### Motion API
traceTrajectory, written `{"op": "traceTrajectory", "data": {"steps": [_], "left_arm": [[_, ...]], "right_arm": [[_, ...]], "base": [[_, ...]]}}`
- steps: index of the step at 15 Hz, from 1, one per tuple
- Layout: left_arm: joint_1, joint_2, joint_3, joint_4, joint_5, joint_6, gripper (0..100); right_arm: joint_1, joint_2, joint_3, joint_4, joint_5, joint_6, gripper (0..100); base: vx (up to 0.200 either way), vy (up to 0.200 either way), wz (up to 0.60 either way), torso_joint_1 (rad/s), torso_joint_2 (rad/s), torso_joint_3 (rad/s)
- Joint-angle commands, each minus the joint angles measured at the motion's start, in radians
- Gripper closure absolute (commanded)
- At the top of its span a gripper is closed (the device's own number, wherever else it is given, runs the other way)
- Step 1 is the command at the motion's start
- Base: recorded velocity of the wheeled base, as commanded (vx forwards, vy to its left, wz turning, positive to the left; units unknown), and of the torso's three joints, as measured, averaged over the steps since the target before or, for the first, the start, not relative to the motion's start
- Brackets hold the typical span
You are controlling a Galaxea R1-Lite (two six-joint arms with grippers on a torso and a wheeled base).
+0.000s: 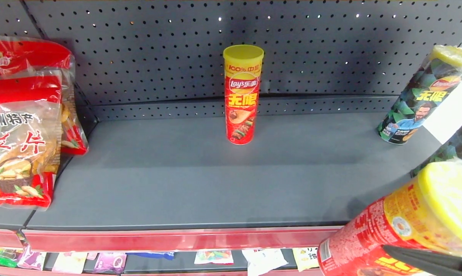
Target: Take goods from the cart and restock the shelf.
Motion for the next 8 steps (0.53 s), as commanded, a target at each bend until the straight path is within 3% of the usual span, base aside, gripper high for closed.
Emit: {"op": "traceTrajectory", "data": {"steps": [1,4,7,8], "left_arm": [[0.000,0.001,0.000,0.000,0.000,-0.001,0],[0.000,0.001,0.000,0.000,0.000,-0.002,0],[0.000,0.001,0.000,0.000,0.000,-0.001,0],[0.000,0.000,0.000,0.000,0.000,-0.002,0]], "right_arm": [[0.001,0.002,0.000,0.000,-0.001,-0.001,100],[0.001,-0.001,0.004,0.000,-0.001,-0.001,100],[0.001,-0.004,0.010,0.000,-0.001,-0.001,100],[0.001,-0.004,0.012,0.000,-0.001,-0.001,100]], "base": [[0.000,0.000,0.00,0.000,0.00,0.000],[0.000,0.000,0.00,0.000,0.00,0.000],[0.200,0.000,0.00,0.002,0.00,0.004],[0.000,0.000,0.00,0.000,0.00,0.000]]}}
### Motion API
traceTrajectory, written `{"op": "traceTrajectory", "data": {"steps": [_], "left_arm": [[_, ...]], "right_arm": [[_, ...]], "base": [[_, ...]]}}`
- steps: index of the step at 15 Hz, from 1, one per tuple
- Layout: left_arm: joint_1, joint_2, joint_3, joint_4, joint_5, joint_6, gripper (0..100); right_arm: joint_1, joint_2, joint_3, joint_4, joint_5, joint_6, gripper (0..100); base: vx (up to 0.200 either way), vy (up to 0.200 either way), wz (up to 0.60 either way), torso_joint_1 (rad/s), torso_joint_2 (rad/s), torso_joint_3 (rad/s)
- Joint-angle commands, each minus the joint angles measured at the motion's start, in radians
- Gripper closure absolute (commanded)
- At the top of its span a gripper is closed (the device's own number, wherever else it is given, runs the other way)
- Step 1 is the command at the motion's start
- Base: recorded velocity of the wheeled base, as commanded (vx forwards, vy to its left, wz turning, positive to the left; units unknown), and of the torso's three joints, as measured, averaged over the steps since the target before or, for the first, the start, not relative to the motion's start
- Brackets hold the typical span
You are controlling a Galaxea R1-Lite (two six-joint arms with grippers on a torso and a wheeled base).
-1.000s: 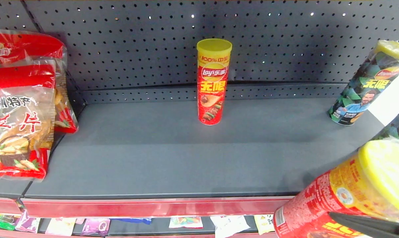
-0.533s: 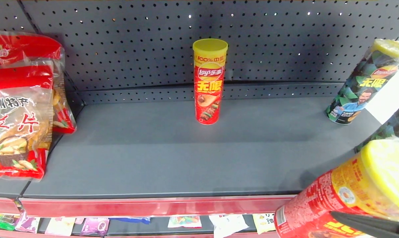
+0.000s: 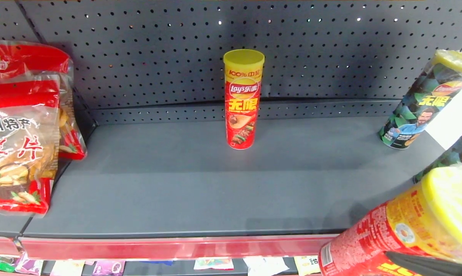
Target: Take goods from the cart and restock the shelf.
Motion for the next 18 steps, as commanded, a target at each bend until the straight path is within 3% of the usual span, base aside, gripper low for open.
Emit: {"op": "traceTrajectory", "data": {"steps": [1,8,11,12,13,16,17,18], "left_arm": [[0.000,0.000,0.000,0.000,0.000,0.000,0],[-0.001,0.002,-0.001,0.002,0.000,0.002,0],[-0.007,-0.005,-0.029,-0.046,0.015,0.037,0],[-0.023,0.037,-0.116,-0.132,-0.010,0.041,0],[-0.044,0.144,-0.213,-0.148,-0.023,0.043,0],[-0.144,0.502,-0.653,-0.127,-0.095,0.041,0],[-0.168,0.612,-0.730,-0.138,-0.118,0.041,0],[-0.199,0.804,-0.821,-0.216,-0.163,0.052,0]], "right_arm": [[0.000,0.000,0.005,0.001,0.000,-0.001,100],[0.000,0.006,-0.009,-0.001,-0.003,-0.001,100],[-0.002,-0.009,0.002,-0.001,-0.003,0.002,100],[-0.002,-0.017,0.005,-0.001,-0.003,0.001,100],[-0.002,-0.018,-0.004,-0.001,-0.005,0.002,100],[-0.003,-0.021,-0.026,-0.001,-0.020,0.004,100],[-0.003,-0.020,-0.037,-0.001,-0.020,0.004,100],[-0.005,-0.007,-0.081,0.005,-0.022,0.009,100]], "base": [[0.000,0.000,0.00,0.000,0.00,0.000],[0.000,0.000,0.00,0.000,0.00,0.000],[0.000,0.000,0.00,0.000,0.00,0.000],[0.000,0.000,0.00,0.000,0.00,0.000],[0.000,0.000,0.00,0.000,0.00,0.000],[0.000,0.000,0.00,0.000,0.00,0.000],[0.000,0.000,0.00,0.000,0.00,0.000],[0.000,0.000,0.00,0.000,0.00,0.000]]}}
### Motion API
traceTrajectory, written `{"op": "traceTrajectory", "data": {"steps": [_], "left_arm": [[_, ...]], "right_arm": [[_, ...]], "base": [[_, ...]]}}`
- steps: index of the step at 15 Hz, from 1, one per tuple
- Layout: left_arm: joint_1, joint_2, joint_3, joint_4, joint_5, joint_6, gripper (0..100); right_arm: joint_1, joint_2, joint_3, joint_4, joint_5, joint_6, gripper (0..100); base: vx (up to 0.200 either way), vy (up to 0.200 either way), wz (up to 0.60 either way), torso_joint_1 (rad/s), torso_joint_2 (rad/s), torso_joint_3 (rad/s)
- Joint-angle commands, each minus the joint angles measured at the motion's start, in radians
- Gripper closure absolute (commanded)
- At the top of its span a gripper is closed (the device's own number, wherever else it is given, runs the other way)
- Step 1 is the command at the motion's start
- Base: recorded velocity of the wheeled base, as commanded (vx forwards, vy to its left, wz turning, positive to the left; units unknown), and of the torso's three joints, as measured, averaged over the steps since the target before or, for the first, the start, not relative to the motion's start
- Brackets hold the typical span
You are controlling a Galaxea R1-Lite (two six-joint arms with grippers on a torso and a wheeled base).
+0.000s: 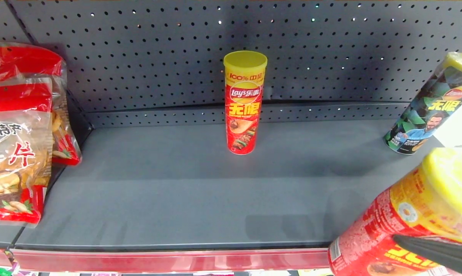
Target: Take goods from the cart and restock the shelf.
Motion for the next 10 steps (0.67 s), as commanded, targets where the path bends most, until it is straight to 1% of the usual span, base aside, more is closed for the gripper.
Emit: {"op": "traceTrajectory", "data": {"steps": [1,2,3,4,5,7,9,10], "left_arm": [[-0.109,0.583,-0.351,-0.159,-0.112,0.033,0],[-0.125,0.757,-0.366,-0.302,-0.163,0.116,0],[-0.158,0.804,-0.357,-0.339,-0.181,0.146,0],[-0.255,0.875,-0.336,-0.359,-0.180,0.169,0],[-0.319,0.906,-0.322,-0.360,-0.163,0.172,0],[-0.399,0.985,-0.316,-0.382,-0.137,0.180,0],[-0.424,1.053,-0.317,-0.408,-0.140,0.182,0],[-0.461,1.093,-0.310,-0.408,-0.141,0.192,0]], "right_arm": [[0.001,0.019,-0.072,0.004,-0.003,0.010,100],[0.001,0.037,-0.108,0.004,-0.012,0.022,100],[0.001,0.040,-0.115,0.004,-0.015,0.024,100],[0.002,0.050,-0.118,0.004,-0.016,0.025,100],[0.002,0.053,-0.118,0.004,-0.016,0.025,100],[0.002,0.060,-0.120,0.004,-0.030,0.025,100],[0.004,0.060,-0.131,0.004,-0.033,0.030,100],[0.004,0.060,-0.132,0.004,-0.035,0.044,100]], "base": [[0.000,0.000,0.00,0.000,0.00,0.000],[0.000,0.000,0.00,0.000,0.00,0.000],[0.000,0.000,0.00,0.000,0.00,0.000],[0.000,0.000,0.00,0.000,0.00,0.000],[0.000,0.000,0.00,0.000,0.00,0.000],[0.000,0.000,0.00,0.000,0.00,0.000],[0.000,0.000,0.00,0.000,0.00,0.000],[0.000,0.000,0.00,0.000,0.00,0.000]]}}
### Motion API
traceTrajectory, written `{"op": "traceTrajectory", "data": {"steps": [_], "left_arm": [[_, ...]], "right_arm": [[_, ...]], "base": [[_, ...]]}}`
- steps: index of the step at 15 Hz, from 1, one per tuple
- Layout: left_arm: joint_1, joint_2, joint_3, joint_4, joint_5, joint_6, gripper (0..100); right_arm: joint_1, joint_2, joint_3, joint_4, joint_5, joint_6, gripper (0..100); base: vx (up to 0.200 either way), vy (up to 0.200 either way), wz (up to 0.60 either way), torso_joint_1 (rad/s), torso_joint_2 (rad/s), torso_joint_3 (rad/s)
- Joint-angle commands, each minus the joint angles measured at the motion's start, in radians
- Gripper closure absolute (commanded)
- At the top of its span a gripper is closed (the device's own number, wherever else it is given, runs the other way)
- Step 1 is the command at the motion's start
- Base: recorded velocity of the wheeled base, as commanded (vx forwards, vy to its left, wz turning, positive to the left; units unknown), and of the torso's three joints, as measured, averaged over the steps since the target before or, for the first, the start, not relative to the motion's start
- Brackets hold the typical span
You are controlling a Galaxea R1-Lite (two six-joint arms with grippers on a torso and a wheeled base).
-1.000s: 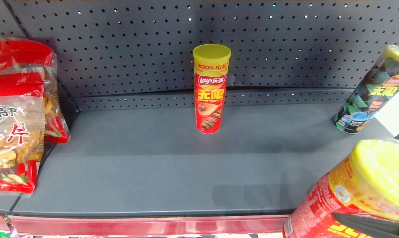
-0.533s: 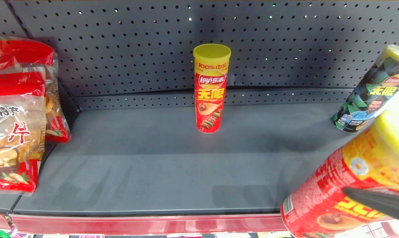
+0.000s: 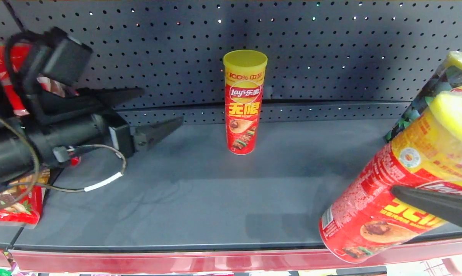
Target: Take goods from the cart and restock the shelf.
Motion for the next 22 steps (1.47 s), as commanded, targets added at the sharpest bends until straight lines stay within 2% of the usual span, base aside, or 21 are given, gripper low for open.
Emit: {"op": "traceTrajectory", "data": {"steps": [1,4,6,9,14,18,22], "left_arm": [[-0.054,0.163,-0.013,-0.013,-0.002,0.015,0],[-0.064,0.292,-0.131,-0.054,-0.014,0.024,0],[-0.093,0.324,-0.146,-0.054,-0.014,0.024,0],[-0.131,0.396,-0.229,-0.062,-0.016,0.022,0],[-0.128,0.485,-0.336,-0.077,-0.016,0.022,0],[-0.125,0.504,-0.356,-0.089,-0.017,0.022,0],[-0.131,0.569,-0.456,-0.091,-0.016,0.019,0]], "right_arm": [[0.001,0.005,-0.003,0.000,0.000,0.005,100],[0.001,0.006,-0.009,0.000,0.000,0.011,100],[0.001,0.006,-0.009,0.000,0.000,0.011,100],[0.001,0.006,-0.008,0.000,0.000,0.011,100],[-0.001,0.005,-0.001,0.001,-0.001,0.017,100],[-0.002,0.009,0.002,0.001,-0.003,0.017,100],[-0.002,0.011,0.002,0.001,-0.004,0.019,100]], "base": [[0.000,0.000,0.00,0.000,0.00,0.000],[0.000,0.000,0.00,0.000,0.00,0.000],[0.000,0.000,0.00,0.000,0.00,0.000],[0.000,0.000,0.00,0.000,0.00,0.000],[0.000,0.000,0.00,0.000,0.00,0.000],[0.000,0.000,0.00,0.000,0.00,0.000],[0.000,0.000,0.00,0.000,0.00,0.000]]}}
